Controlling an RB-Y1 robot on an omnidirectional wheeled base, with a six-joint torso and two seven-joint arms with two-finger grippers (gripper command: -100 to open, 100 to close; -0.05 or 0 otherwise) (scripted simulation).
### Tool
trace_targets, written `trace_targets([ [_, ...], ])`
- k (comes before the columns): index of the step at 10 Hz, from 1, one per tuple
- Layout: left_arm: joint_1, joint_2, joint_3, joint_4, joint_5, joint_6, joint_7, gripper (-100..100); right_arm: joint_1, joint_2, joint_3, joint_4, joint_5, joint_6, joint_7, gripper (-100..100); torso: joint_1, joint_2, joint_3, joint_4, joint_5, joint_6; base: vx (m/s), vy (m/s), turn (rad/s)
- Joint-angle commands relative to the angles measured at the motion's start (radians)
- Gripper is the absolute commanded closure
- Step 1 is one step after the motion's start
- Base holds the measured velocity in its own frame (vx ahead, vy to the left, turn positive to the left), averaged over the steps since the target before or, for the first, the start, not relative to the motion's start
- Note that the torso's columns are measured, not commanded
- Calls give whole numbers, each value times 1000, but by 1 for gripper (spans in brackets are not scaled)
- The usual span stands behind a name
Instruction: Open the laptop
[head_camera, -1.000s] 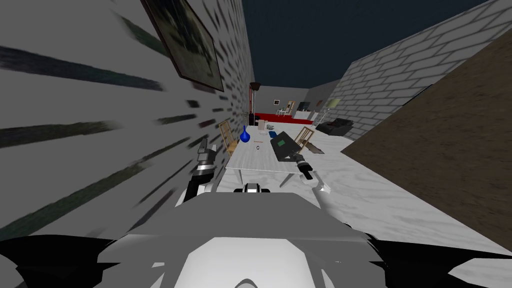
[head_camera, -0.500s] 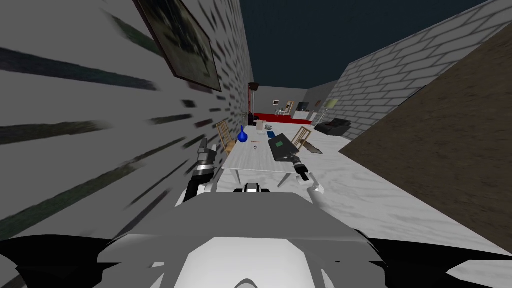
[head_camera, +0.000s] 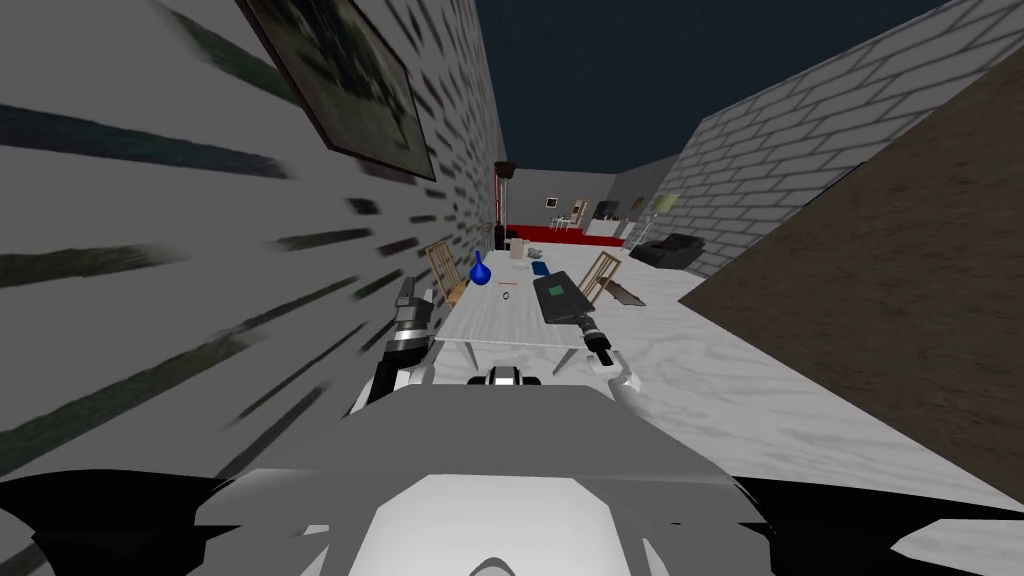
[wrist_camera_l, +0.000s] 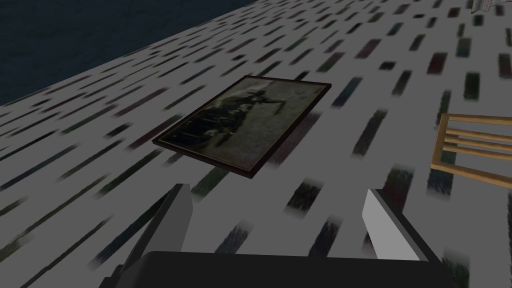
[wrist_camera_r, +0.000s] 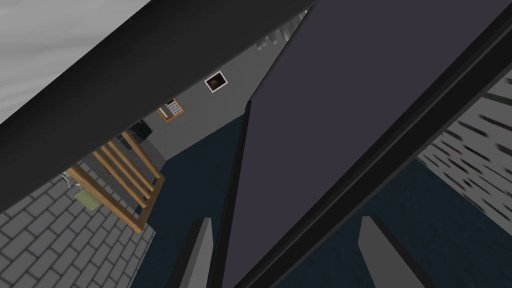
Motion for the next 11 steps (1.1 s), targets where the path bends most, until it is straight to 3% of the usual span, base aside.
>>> trace_targets([
  [1,0,0,0,0,0,0,0,0,-22,-44,7,-20,-4,59,-34,-100,3,6,4,4,3,3,-79,51,55],
  [5,0,0,0,0,0,0,0,0,-55,-117,20,-53,-14,149,-94,-100,-1,6,4,6,4,4,-76,29,59],
  [6,0,0,0,0,0,0,0,0,-50,-110,22,-51,-13,142,-88,-100,-1,5,3,6,4,4,-26,6,9],
  [7,0,0,0,0,0,0,0,0,-50,-111,23,-53,-13,148,-91,0,-2,4,2,5,3,4,-7,3,-3],
  [11,0,0,0,0,0,0,0,0,-49,-111,22,-52,-13,149,-91,0,-3,3,2,4,1,3,0,0,0],
])
